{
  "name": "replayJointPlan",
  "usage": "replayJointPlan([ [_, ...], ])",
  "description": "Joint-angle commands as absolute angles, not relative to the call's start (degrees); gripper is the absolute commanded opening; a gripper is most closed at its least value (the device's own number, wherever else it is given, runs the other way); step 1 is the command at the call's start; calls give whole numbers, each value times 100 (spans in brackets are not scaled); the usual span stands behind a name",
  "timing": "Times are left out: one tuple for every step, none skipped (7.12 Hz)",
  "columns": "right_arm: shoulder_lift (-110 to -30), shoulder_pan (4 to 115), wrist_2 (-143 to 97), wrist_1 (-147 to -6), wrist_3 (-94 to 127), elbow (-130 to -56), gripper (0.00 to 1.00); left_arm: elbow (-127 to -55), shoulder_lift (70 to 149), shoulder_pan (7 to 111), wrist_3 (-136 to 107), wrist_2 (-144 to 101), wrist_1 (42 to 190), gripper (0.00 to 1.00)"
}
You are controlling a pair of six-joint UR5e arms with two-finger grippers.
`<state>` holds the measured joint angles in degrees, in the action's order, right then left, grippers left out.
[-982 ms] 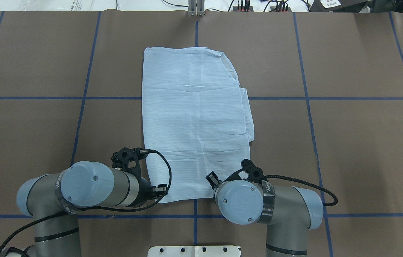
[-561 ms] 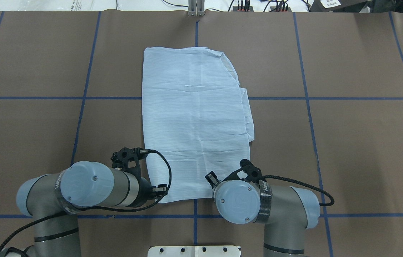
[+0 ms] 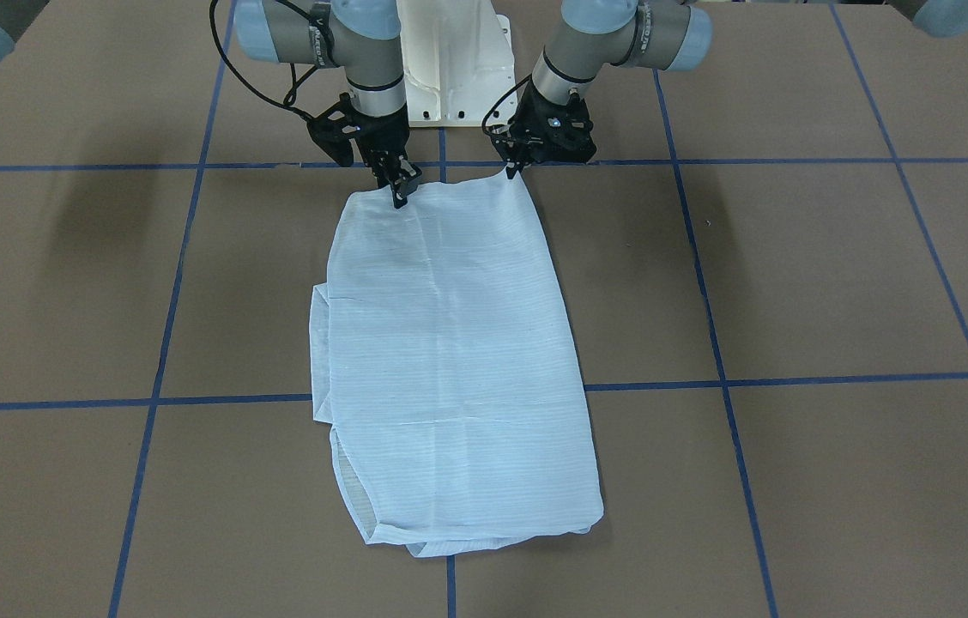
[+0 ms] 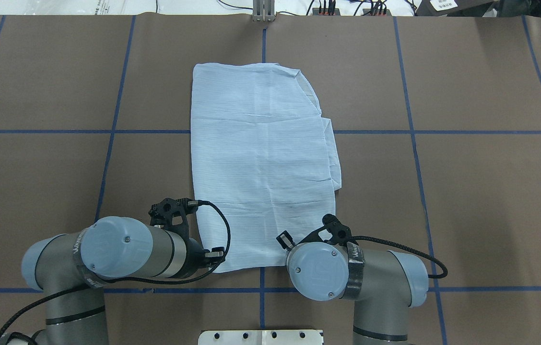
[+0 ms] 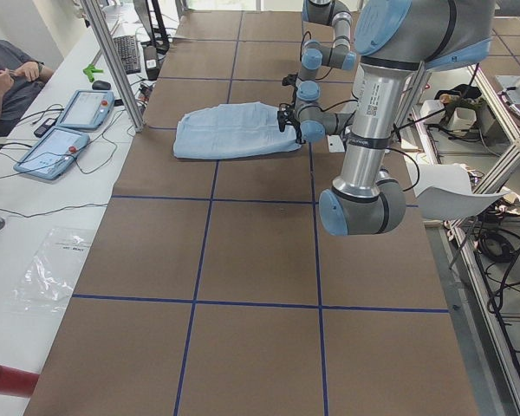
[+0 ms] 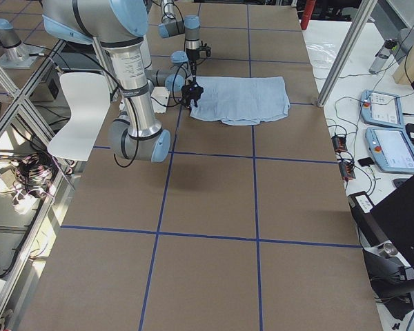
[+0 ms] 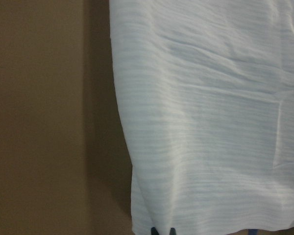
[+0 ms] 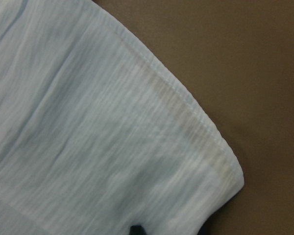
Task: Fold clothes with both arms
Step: 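Move the right gripper to the other near corner and grasp both corners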
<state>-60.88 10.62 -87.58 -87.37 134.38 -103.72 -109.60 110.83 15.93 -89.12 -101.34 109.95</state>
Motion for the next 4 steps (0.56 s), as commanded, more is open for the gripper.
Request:
replayJointPlan([
  [-6091, 1072, -8745, -8736, 13500, -10388, 0, -10986, 11083, 1591, -8912, -10134, 10995, 0],
  [-6091, 1124, -8754, -8754, 13526, -10484, 0, -10995, 11083, 1591, -8912, -10142, 10995, 0],
  [-6100, 1151, -8763, -8789, 13526, -10633, 0, -11047, 11083, 1600, -8903, -10169, 10995, 0],
  [-6108, 1177, -8789, -8798, 13518, -10757, 0, -11109, 11074, 1600, -8895, -10178, 10995, 0],
])
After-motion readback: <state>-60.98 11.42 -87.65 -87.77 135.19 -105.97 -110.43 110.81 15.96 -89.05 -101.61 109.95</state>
